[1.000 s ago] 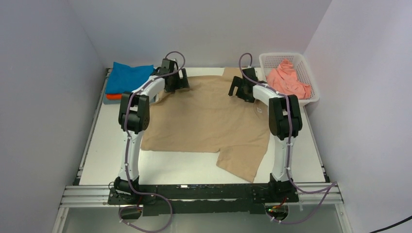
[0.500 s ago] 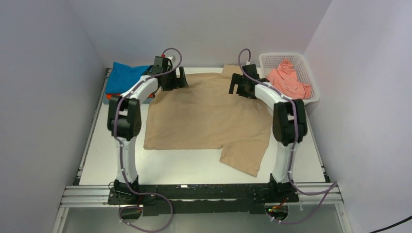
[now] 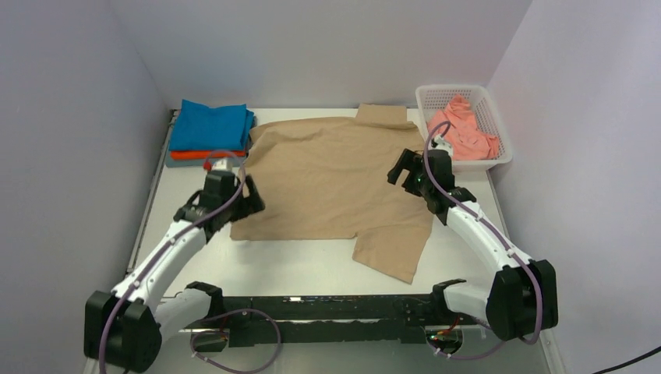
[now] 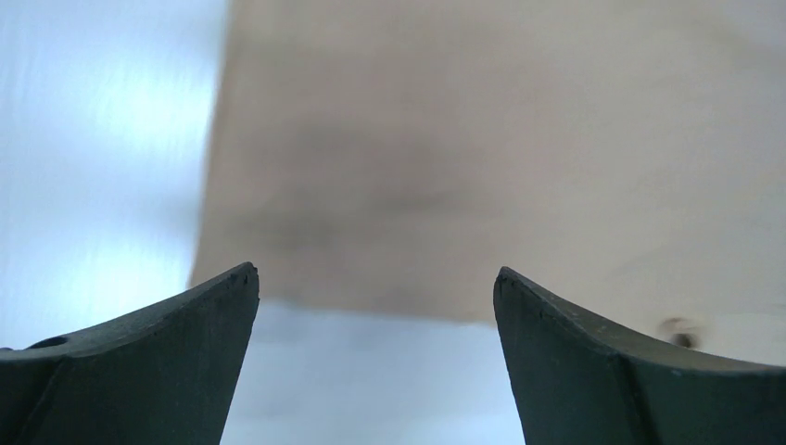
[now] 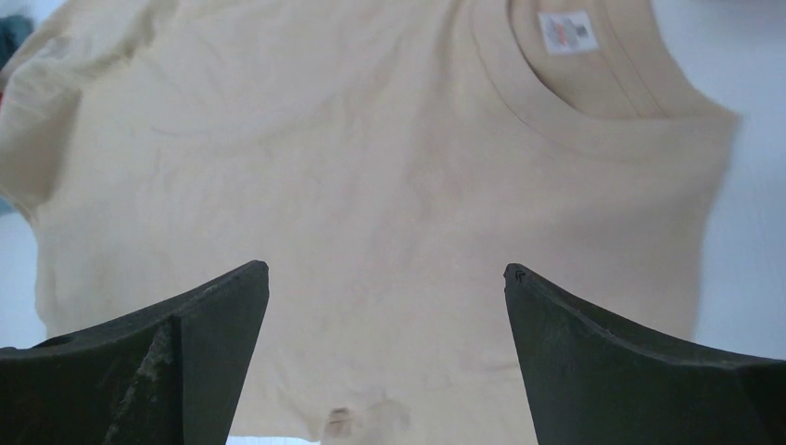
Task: Fold and stack the t-shirts
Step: Flatten out the tshirt, then grab the side of the flattened tshirt closest away from the robot with both arms
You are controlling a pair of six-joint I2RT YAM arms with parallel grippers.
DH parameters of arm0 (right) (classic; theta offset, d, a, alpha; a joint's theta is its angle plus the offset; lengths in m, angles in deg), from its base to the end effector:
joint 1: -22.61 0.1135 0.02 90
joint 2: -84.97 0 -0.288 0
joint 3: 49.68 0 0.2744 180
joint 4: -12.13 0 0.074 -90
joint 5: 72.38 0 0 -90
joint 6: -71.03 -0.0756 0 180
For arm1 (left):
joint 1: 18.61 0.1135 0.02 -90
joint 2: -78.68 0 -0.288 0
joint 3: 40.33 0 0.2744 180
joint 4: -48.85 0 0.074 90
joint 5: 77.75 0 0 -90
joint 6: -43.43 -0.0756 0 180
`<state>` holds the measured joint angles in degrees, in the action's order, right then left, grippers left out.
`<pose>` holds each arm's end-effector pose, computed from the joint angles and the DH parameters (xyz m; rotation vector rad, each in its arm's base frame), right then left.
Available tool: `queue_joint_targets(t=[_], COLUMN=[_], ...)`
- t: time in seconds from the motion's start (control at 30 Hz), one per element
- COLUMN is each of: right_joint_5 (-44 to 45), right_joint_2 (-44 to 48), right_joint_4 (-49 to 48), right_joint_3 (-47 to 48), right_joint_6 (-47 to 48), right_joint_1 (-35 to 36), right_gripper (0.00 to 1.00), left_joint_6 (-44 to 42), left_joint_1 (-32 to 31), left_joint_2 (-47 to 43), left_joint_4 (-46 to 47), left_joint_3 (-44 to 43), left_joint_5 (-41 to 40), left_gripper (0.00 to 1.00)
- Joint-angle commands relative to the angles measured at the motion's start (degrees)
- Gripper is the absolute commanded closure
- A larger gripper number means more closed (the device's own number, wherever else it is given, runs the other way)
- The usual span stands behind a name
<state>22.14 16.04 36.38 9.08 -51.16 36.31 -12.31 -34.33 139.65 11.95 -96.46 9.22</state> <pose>0.3024 0.0676 0.2494 0.3973 2.1572 0.3709 0.2564 -0.0680 0.2426 -0.4024 2.2941 -0.3849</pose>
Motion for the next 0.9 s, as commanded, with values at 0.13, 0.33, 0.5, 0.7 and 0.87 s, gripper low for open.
queue_joint_targets(t=[0.13, 0.33, 0.5, 0.7, 0.87], right_joint_5=[-1.87, -1.79, -1.11, 0.39, 0.66], right_joint_2=[1.35, -0.1, -0.13, -0.43, -0.13], right_joint_4=[-1.08, -0.19, 0.53, 2.22, 4.49], right_joint_3=[-2.23, -2.59, -3.22, -3.42, -3.48], right_joint_6=[-1.95, -2.25, -2.32, -2.44, -2.31], right_joint_1=[-1.57, -1.56, -1.55, -1.59, -1.56], right_gripper=[0.0, 0.0, 0.0, 0.0, 0.0], left_joint_6=[14.07, 15.03, 14.82, 14.79, 14.72], left_joint_1=[2.54, 4.48, 6.44, 9.55, 10.17], left_joint_2=[-10.74, -5.95, 0.6, 5.04, 6.43], left_joint_4=[-8.91, -1.34, 3.31, 7.93, 7.89], left_joint_3=[15.1, 18.56, 18.91, 20.62, 19.78], left_joint_5=[-11.24, -8.73, -9.3, -5.55, -6.44], left_gripper=[0.01, 0.25, 0.52, 0.6, 0.6])
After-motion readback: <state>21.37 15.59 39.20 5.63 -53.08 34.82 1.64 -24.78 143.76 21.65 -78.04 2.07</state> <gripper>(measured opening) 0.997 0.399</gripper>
